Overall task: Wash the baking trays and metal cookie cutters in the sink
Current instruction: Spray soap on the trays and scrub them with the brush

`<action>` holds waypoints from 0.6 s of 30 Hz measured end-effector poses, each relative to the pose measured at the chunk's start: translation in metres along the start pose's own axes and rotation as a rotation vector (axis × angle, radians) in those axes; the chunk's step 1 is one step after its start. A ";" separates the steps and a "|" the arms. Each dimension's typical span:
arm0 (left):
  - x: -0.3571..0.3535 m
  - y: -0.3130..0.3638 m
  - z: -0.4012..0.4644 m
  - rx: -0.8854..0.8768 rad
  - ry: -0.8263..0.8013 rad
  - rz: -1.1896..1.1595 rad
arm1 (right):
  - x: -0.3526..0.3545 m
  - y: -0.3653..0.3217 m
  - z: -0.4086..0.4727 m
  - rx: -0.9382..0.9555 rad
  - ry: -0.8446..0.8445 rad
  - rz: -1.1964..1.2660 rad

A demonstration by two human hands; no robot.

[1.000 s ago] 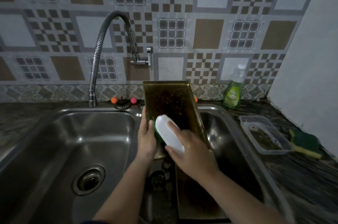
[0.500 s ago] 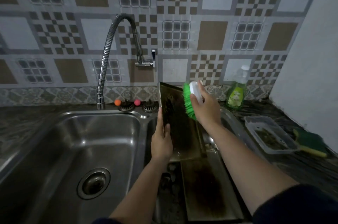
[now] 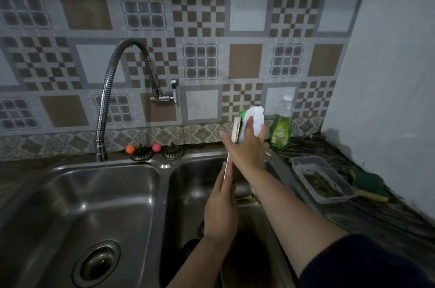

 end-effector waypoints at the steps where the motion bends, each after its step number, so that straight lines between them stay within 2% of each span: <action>1: -0.004 0.000 0.000 -0.019 -0.013 0.042 | 0.001 0.002 0.003 -0.002 0.035 0.002; 6: -0.018 -0.002 0.001 -0.002 -0.121 0.066 | 0.003 0.016 0.013 -0.015 0.084 0.035; 9: -0.017 -0.007 0.004 0.062 -0.150 0.037 | 0.011 0.021 0.015 0.045 0.081 0.097; 13: 0.003 -0.032 0.023 0.323 0.054 -0.064 | 0.032 0.032 0.017 0.153 0.066 0.132; 18: 0.015 -0.051 0.031 0.624 0.006 -0.320 | 0.040 0.059 0.021 0.150 -0.102 0.278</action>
Point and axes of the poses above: each hand's wrist, its own z-axis towards the middle knuckle, its own x-axis out of the back of the hand, y = z × x, the point moved 2 cm from there along z, towards the middle knuckle, and after that the axes turned 13 degrees about -z, right-handed, at the moved point
